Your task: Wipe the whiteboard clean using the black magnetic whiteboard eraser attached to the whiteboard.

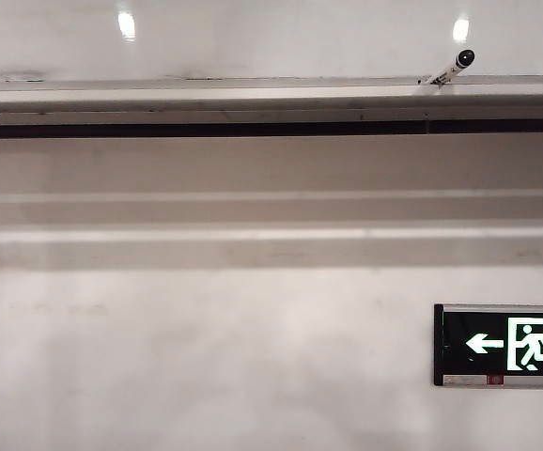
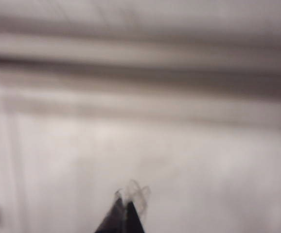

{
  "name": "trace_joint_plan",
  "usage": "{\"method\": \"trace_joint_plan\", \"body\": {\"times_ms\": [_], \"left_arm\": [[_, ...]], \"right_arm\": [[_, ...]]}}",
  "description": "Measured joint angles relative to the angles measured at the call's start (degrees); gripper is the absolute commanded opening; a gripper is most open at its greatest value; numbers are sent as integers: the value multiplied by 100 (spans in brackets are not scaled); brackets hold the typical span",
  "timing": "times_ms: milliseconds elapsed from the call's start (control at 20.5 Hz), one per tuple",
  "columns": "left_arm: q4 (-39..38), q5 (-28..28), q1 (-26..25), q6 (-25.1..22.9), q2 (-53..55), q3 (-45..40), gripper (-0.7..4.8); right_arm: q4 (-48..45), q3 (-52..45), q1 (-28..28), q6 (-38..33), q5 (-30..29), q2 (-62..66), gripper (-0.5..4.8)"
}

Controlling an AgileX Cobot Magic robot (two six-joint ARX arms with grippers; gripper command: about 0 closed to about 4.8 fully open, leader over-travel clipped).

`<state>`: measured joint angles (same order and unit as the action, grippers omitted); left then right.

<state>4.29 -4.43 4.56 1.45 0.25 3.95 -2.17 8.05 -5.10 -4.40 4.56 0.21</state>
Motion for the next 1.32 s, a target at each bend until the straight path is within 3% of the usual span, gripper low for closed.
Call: {"method": "trace_joint_plan", "body": {"times_ms": [98,390,585,878,1025,1171,1220,1317], "left_arm": [[109,-216,0,321,0,682,-5],[-315,-225,0,378,1263,3115,-5],[-295,173,-2,363,2933,5060,-5],[-426,1436,127,310,5580,7930,-5],[-754,1401,656,-96,6446,8920,-5],[-772,927,1504,-1047,7134,9711,-4],[-778,680,1768,-1480,7370,9919,9],[-809,129,2291,-2022,7770,10260,214]], "right_arm": [[216,774,0,-57,236,96,-6],[855,3386,0,-68,411,1740,-6],[813,5005,0,-68,-188,3132,-6],[763,6994,-17,-122,-1344,4824,-6],[785,7394,-179,-127,-1486,5174,-6],[1080,7720,-391,33,-1491,5425,-6],[1180,7764,-494,63,-1488,5488,-6],[1303,7777,-765,109,-1493,5587,-6]]}}
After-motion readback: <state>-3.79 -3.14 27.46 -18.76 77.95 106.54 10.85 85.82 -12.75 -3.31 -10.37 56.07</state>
